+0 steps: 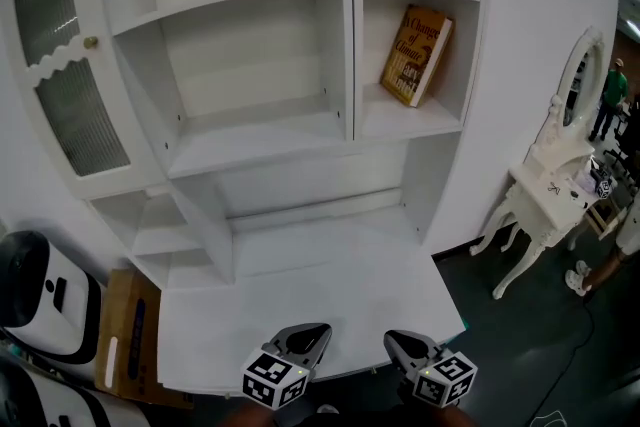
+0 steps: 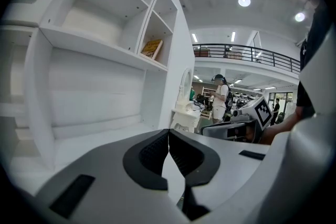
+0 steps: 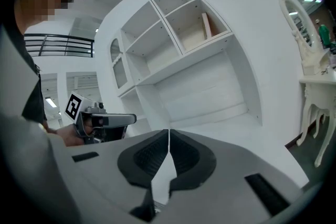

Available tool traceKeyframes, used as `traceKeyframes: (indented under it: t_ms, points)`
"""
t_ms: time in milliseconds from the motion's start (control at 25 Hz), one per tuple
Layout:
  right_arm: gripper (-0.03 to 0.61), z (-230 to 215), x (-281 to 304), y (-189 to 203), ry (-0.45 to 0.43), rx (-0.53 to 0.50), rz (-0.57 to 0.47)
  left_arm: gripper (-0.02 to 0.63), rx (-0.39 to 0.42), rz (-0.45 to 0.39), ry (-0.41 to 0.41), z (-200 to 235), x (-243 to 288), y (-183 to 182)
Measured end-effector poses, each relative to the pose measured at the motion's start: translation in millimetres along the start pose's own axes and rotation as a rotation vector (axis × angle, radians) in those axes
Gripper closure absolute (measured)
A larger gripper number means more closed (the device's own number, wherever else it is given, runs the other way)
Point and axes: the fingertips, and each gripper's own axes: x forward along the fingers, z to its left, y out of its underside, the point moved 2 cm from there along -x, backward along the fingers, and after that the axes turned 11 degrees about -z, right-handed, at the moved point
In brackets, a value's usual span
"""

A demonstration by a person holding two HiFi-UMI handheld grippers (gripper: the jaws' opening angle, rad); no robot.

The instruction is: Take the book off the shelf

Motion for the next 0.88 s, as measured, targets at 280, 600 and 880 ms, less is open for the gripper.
traceKeyframes:
  t_ms: [280,600,880]
  points:
    - [0.548,4.9,11.7,-2.3,0.031,-0.005,-0.017,0.603,-0.001,-0.014,0.025,15.5,0.3,-4.7]
    - [0.548,-3.6,39.2,-26.0,0.002,-0.027,-0.050,0.603,-0.014,-0.021,-0.011,25.0,-1.3,-9.4]
    - [0.548,-22.8,64.0,-76.3,-0.049,-0.104,-0.090,0.603,-0.006,-0.050,-0.067,34.8,13.8,-27.3]
